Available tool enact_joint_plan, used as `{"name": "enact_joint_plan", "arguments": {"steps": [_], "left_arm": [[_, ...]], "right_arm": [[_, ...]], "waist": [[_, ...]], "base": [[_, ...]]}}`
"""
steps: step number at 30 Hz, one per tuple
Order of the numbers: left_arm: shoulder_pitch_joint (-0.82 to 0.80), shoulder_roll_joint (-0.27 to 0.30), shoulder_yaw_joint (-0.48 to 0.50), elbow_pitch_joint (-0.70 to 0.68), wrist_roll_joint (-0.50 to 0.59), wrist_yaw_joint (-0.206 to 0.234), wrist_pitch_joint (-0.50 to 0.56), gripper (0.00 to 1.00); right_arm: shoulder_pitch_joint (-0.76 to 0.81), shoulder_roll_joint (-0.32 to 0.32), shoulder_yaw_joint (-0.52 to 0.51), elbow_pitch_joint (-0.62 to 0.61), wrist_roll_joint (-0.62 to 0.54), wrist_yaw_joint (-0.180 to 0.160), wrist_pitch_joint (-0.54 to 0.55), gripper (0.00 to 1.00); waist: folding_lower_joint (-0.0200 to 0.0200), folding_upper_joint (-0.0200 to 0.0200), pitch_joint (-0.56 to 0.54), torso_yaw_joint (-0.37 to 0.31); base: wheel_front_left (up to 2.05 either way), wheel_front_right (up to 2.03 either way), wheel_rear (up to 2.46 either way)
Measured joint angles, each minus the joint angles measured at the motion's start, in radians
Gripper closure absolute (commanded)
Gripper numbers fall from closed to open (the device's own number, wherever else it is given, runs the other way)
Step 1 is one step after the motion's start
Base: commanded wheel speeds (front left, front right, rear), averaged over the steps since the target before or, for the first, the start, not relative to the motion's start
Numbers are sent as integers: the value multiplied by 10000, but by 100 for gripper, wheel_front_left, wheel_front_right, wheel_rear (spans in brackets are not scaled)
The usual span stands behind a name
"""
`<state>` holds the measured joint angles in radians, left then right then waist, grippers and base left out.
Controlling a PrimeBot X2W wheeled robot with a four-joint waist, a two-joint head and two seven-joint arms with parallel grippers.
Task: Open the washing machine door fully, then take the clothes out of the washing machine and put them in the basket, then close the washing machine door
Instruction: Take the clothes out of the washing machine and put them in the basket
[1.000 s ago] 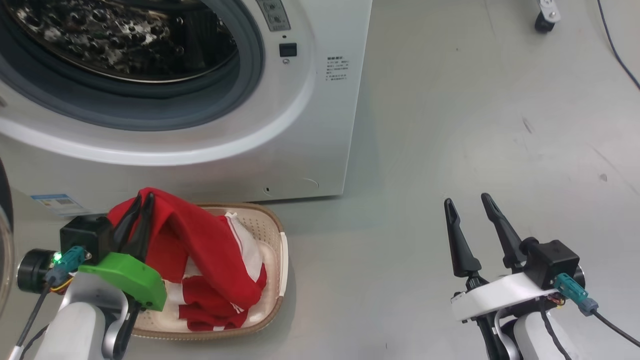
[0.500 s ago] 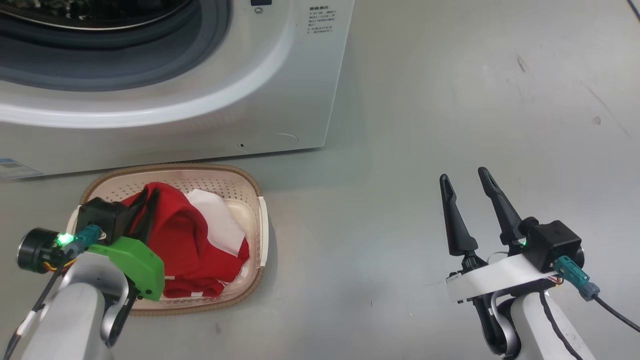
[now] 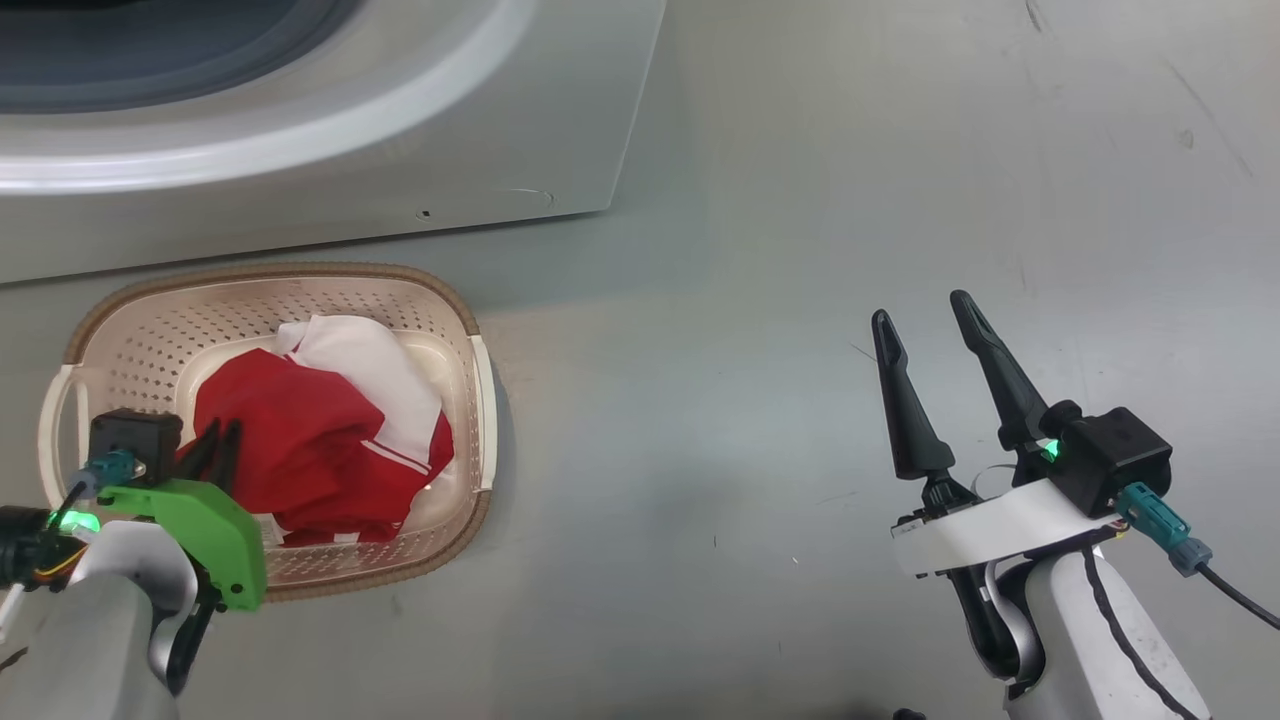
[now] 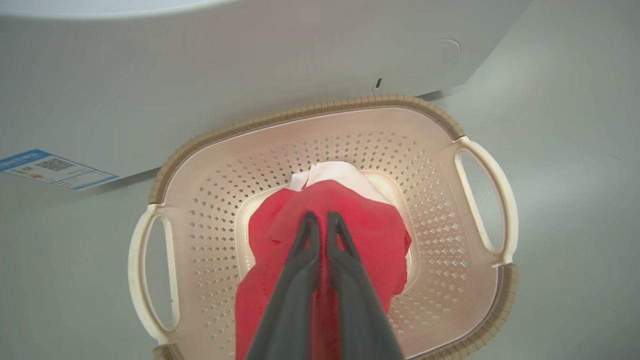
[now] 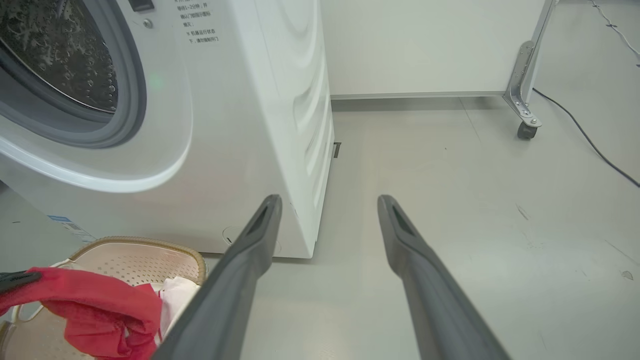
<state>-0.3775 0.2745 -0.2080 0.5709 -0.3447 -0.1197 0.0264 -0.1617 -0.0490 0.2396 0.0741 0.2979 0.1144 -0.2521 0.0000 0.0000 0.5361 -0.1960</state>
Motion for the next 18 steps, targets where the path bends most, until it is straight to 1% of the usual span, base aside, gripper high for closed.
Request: {"name": "enact_joint_plan", "arguments": {"steps": [8,14,18], "left_arm": [[-622,-138,69,949,-77,-2,-2,100],[-1217,-238,-50,1434,-75,-2,-67,100],[-1420,-242,-92,2096,-75,-2,-90,100]], "right_arm": [[-146,2,-10,-82,-128,-25,0,0],[-254,4,107,-109,-190,-25,0,0],[-387,8,150,-127,-192,-27,0,0]], "waist": [[0,0,380,-17],[0,0,648,-30],[0,0,841,-120]], "base": [[0,0,0],[0,0,0],[0,0,0]]}}
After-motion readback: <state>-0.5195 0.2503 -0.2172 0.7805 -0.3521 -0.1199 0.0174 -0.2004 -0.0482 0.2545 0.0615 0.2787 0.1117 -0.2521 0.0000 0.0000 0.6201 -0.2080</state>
